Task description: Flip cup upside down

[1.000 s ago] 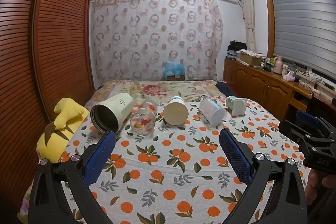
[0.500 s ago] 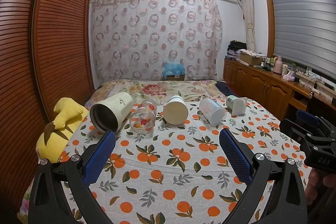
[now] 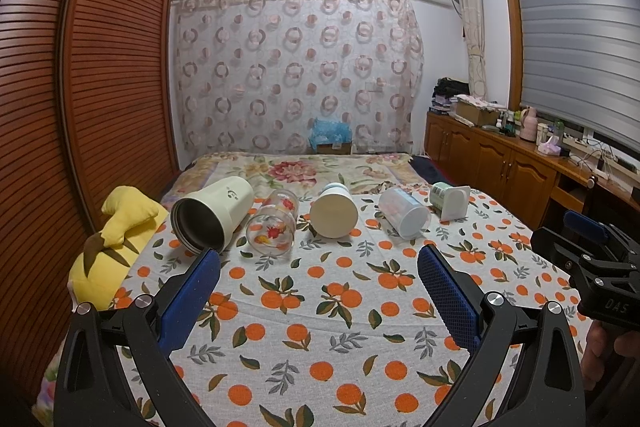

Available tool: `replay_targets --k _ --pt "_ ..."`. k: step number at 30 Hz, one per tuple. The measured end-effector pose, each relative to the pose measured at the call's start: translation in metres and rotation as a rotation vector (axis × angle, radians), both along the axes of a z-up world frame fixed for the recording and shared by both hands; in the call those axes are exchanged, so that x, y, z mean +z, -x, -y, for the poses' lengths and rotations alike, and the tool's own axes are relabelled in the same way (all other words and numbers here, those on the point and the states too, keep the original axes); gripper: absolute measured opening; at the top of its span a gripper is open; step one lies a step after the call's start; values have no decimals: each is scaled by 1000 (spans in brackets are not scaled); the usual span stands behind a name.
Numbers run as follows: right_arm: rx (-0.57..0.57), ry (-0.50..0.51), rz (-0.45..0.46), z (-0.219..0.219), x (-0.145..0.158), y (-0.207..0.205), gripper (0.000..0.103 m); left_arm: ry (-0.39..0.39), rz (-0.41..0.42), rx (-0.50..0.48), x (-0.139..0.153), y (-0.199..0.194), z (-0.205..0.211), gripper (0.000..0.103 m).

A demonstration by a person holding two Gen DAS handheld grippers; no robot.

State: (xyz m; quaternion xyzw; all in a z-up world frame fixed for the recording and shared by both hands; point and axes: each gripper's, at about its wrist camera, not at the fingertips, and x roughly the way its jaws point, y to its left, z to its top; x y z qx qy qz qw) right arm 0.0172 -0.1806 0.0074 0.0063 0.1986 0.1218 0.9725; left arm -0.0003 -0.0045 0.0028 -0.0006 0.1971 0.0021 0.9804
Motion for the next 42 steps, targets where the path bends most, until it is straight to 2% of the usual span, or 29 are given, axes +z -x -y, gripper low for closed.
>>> replay_targets --k 42 --pt "2 -1 -7 0 -1 -1 100 4 -7 -2 4 1 5 95"
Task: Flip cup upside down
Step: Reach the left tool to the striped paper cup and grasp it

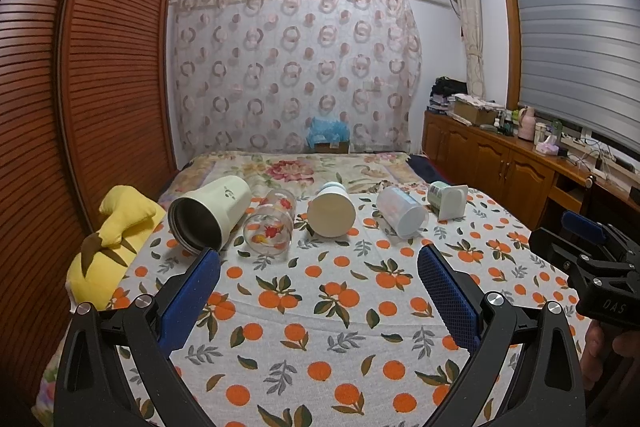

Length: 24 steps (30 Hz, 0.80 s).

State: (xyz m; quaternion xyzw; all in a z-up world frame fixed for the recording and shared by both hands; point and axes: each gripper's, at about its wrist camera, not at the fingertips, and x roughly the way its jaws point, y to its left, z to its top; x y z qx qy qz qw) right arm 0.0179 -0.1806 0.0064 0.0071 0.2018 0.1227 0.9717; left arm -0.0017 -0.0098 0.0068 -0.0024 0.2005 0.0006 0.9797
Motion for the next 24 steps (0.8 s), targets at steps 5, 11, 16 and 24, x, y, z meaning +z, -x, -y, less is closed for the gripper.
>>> replay_targets --k 5,11,16,24 --pt "7 -4 -21 4 -6 -6 100 0 -26 -9 -6 -7 5 95" --pt "38 5 -57 2 -17 -22 100 -15 -84 -58 -17 -31 -1 95" --pt "76 26 -105 -4 -23 -44 100 -54 -159 -99 -25 -60 -3 95" --pt "135 72 -168 -14 -32 -80 100 -96 -244 -135 -30 -108 -6 95"
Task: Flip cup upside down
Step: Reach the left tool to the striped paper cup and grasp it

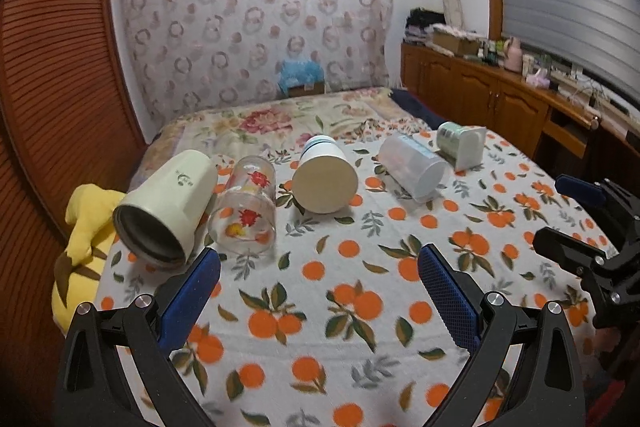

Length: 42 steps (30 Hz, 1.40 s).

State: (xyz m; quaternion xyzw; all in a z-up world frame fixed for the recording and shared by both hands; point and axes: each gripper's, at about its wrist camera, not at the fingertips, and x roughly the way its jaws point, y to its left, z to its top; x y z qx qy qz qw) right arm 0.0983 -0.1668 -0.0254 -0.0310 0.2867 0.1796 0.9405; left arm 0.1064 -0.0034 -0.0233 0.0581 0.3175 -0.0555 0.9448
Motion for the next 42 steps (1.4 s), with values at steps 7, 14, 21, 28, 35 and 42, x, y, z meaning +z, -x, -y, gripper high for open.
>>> replay_targets --k 7,14,21,28,35,42 --pt "45 -3 -77 -4 -5 -31 100 -33 -50 -5 3 -38 -5 95" --pt "46 -15 -138 -3 -11 -62 100 -55 -88 -28 8 -76 -5 95" --pt "51 -28 -179 -8 -17 -88 100 -39 -164 -77 10 -125 -3 95" --pt "68 -43 -196 -11 -18 -97 100 -23 -305 -128 1 -176 8 83" --pt "79 -53 -201 -13 -19 -97 100 -73 -416 -144 -18 -209 21 70" --pt "78 -64 -192 -10 -15 -93 100 -139 -501 -144 -37 -227 31 66"
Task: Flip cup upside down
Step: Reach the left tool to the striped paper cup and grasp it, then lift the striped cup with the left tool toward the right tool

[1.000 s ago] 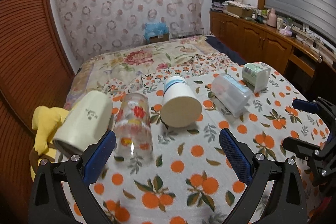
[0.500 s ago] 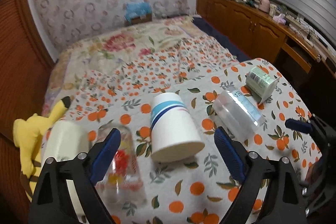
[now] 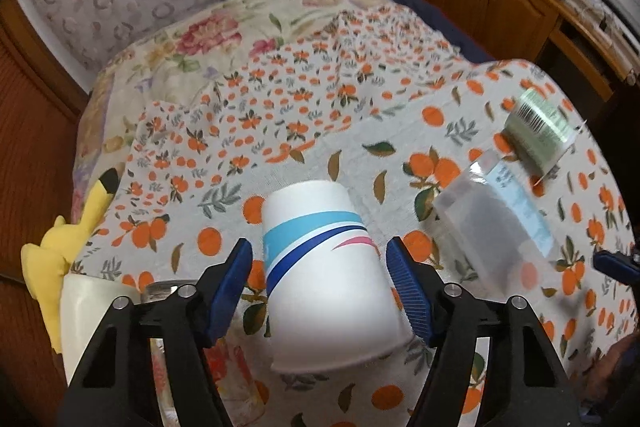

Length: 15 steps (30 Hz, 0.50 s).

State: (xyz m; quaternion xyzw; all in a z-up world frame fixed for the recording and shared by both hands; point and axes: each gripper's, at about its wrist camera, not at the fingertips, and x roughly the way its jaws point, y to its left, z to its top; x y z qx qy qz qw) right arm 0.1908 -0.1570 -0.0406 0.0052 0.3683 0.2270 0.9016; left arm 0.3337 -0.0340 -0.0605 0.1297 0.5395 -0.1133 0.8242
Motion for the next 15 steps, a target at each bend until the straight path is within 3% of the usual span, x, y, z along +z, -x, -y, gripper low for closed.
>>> replay_targets --k 6,15 --pt "-10 -1 11 4 5 7 100 -21 -9 17 -5 -3 -1 57" --pt "-52 20 48 15 15 29 100 27 72 4 26 38 -3 56"
